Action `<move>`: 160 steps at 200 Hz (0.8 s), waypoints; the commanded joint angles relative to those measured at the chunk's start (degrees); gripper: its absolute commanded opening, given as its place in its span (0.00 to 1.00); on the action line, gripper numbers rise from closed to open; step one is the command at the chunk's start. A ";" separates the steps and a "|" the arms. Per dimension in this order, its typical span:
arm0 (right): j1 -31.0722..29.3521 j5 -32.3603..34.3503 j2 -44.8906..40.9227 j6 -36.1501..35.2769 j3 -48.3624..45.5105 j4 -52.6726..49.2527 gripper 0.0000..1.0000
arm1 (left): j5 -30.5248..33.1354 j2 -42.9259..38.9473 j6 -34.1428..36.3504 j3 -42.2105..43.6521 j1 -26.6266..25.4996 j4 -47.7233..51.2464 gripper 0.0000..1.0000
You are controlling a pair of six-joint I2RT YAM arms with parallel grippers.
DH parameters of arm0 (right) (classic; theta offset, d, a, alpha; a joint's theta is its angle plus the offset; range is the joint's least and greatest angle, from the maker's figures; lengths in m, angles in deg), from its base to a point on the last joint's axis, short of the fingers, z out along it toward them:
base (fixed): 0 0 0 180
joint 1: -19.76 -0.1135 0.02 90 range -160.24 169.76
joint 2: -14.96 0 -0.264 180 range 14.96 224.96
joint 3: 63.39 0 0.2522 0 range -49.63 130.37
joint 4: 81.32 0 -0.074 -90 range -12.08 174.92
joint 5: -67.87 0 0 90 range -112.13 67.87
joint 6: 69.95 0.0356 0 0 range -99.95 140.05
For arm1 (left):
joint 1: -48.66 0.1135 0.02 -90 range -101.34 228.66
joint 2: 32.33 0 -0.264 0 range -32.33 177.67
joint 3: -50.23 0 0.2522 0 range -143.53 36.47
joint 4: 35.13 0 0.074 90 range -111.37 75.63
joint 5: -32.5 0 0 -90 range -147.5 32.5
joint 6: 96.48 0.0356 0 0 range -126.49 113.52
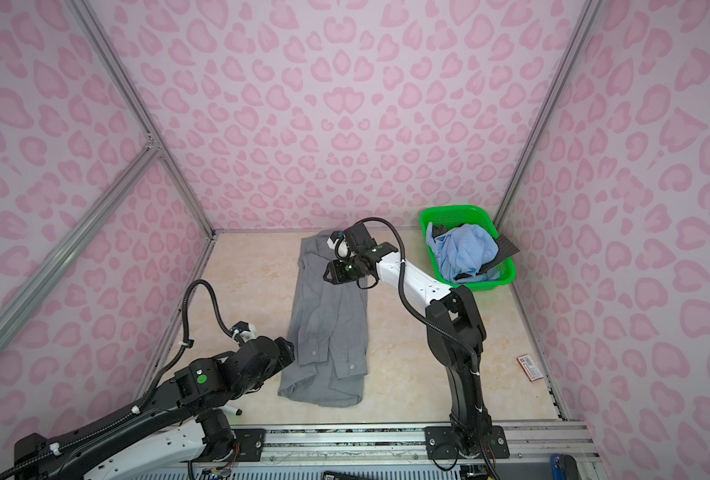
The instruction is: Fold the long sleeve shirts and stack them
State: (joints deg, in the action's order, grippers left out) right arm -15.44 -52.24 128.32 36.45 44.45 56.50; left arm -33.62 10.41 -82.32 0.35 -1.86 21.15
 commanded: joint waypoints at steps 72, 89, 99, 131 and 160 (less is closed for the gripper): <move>-12.45 3.31 -10.70 28.16 -36.73 28.89 0.48 | -19.46 9.91 30.27 -10.15 30.90 -3.35 0.94; -13.62 4.06 -9.67 28.69 -36.88 30.05 0.45 | -21.64 11.03 30.13 -8.16 31.52 -4.85 0.94; -14.38 6.51 -9.78 28.34 -36.54 28.35 0.44 | -22.31 10.79 29.56 -6.49 31.54 -5.32 0.93; -15.40 9.01 -9.03 28.86 -36.69 27.85 0.40 | -25.47 7.15 28.03 0.61 31.49 -7.44 0.91; -16.21 10.19 -7.94 28.94 -36.58 25.84 0.38 | -26.45 3.71 26.51 6.80 31.45 -7.59 0.91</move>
State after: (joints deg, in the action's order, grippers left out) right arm -31.07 -44.32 119.51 64.62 8.10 83.29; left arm -57.75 16.35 -54.52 3.65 29.52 15.34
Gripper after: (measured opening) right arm 0.377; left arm 0.905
